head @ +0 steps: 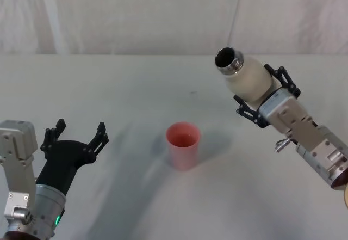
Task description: Grasp the thermos with one hand and pour water into the cup lid.
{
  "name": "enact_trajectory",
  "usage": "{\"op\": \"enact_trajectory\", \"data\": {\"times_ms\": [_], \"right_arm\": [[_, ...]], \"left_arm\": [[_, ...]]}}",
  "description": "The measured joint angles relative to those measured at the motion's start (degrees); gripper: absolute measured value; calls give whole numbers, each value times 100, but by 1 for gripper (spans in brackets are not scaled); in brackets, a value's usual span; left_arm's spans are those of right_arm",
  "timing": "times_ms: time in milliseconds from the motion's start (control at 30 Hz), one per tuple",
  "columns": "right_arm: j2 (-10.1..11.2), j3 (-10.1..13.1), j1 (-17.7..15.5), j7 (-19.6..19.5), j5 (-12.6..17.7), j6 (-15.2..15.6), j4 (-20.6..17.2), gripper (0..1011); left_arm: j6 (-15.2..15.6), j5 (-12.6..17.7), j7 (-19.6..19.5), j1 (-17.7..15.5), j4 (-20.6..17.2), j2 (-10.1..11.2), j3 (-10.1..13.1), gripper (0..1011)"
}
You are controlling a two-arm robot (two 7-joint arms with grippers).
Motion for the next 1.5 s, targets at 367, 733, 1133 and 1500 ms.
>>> {"op": "enact_trajectory", "data": {"times_ms": [367,733,1133,1500], "right_arm": [[209,-356,149,-187,-975,116,70,955],[330,-626,239,-386,-1688,141,240,956],[440,-895,303,-572,-2267,88,410,956],[415,-1071,388,-754,-2640,149,572,956]], "left_arm": [[0,0,0,0,0,0,0,1001],[0,0,0,0,0,0,0,1001],[0,0,0,0,0,0,0,1001],[0,0,0,0,0,0,0,1001]]}}
